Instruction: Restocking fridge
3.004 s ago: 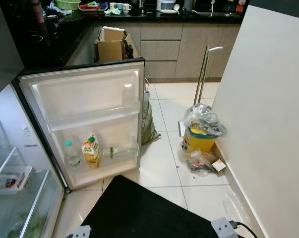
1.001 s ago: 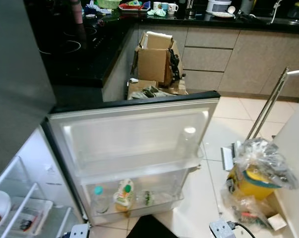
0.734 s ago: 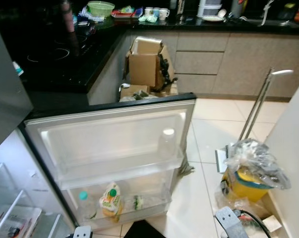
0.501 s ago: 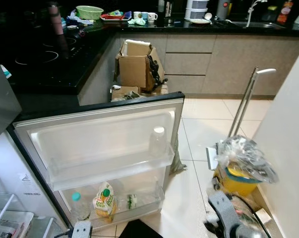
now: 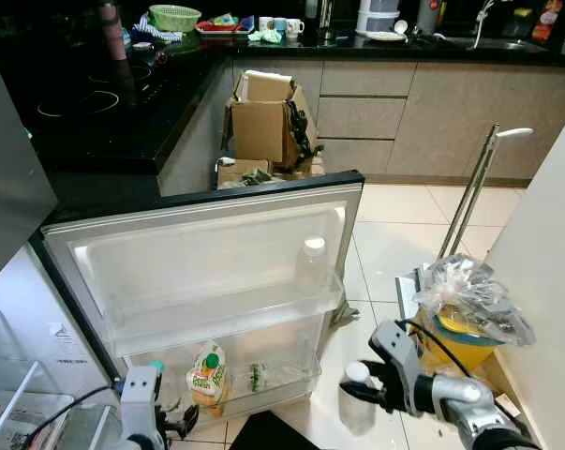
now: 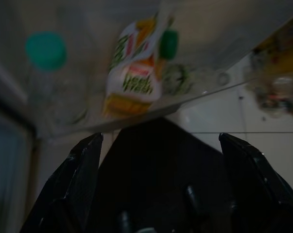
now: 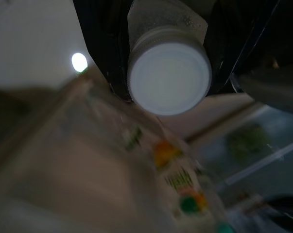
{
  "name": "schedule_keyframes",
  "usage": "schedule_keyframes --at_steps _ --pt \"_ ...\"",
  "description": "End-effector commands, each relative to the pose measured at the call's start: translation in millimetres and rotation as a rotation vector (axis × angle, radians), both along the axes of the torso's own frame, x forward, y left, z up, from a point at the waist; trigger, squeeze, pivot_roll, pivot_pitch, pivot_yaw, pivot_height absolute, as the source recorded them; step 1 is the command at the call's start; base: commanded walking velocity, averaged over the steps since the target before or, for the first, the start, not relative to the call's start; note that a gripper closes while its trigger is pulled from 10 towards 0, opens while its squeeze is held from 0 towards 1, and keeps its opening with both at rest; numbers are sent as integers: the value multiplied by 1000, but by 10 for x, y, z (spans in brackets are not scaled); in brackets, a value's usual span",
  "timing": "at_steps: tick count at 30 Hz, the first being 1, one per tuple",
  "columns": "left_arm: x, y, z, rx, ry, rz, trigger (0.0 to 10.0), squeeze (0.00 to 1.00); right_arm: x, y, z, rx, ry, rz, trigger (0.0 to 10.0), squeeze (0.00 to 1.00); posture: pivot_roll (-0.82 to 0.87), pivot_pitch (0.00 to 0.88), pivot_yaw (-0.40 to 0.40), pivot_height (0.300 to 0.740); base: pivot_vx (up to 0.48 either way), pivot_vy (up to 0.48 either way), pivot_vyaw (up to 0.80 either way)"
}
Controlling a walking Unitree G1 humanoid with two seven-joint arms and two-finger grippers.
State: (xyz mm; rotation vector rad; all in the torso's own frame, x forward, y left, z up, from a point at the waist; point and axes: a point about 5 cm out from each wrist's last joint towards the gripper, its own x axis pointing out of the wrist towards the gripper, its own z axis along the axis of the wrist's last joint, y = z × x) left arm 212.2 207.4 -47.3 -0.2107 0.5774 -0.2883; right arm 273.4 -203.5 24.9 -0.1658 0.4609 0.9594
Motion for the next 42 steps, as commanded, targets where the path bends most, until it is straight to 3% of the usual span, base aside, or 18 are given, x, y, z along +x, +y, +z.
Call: schedule_keyframes --at_steps 1,2,5,10,16,22,28,32,35,42 --pt "60 84 107 -27 -71 -58 10000 0 82 58 167 47 -47 77 10000 0 -40 0 -13 740 0 0 0" --pt "60 84 107 -27 -71 -58 10000 0 82 58 167 47 -47 77 10000 0 -40 0 -13 740 0 0 0" --pt "141 103 286 -105 -195 -207 10000 0 190 145 403 104 -113 152 10000 0 -38 0 -18 740 0 0 0" --pt "115 154 443 -125 -296 -399 10000 0 309 236 672 121 -201 224 10000 0 -38 0 -25 740 0 0 0" --pt "78 172 588 -135 -378 -518 10000 0 372 241 792 108 -230 251 10000 0 -32 0 -29 740 0 0 0" --pt "43 204 759 -146 -458 -559 10000 0 405 265 864 101 -229 263 10000 0 -24 0 -29 740 0 0 0" --pt "-95 289 907 -131 -525 -536 10000 0 498 413 955 98 -266 271 10000 0 -13 0 -31 740 0 0 0" --pt "-134 292 952 -137 -528 -544 10000 0 552 489 1009 97 -291 271 10000 0 -13 0 -32 740 0 0 0" --pt "-199 336 915 -140 -489 -537 10000 0 649 664 1157 143 -318 288 10000 0 -10 0 -32 740 0 0 0" --pt "-256 372 912 -141 -467 -513 10000 0 761 803 1348 163 -380 270 10000 0 -5 0 -41 740 0 0 0"
